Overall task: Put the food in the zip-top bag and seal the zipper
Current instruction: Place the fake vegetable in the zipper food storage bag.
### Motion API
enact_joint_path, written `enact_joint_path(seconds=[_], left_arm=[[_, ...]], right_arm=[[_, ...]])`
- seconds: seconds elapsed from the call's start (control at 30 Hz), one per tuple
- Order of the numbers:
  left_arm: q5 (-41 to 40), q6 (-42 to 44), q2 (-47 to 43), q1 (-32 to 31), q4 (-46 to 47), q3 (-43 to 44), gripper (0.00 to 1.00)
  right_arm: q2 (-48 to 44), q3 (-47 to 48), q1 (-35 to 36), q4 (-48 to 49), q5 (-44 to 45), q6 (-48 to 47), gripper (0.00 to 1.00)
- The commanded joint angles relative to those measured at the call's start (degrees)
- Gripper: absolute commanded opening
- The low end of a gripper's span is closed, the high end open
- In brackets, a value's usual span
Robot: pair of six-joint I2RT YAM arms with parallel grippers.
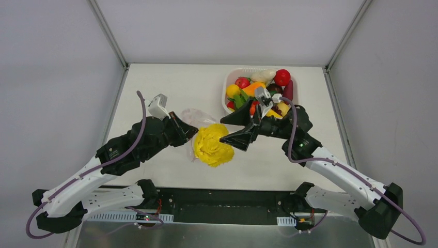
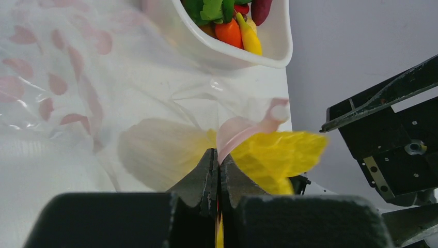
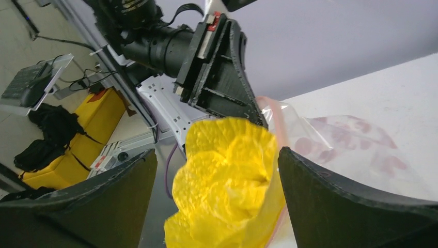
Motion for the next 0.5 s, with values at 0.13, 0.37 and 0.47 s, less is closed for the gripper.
enact_joint_path(seconds=[0.13, 0.37, 0.47], left_arm=[[-0.54, -0.42, -0.3, 0.92, 1.77, 0.29, 0.0], [-0.23, -0.56, 0.25, 1.23, 1.46, 0.11, 0.0], [-1.54, -1.08, 0.12, 1.19, 0.44, -0.09, 0.0]], right_arm=[[-2.05, 6.91, 0.21, -19.38, 17.1, -2.72, 0.83], [-0.17, 6.93, 0.21, -29.8, 25.08, 4.74, 0.73], [0.51, 3.07, 0.2, -29.14, 26.79, 10.98, 0.62]])
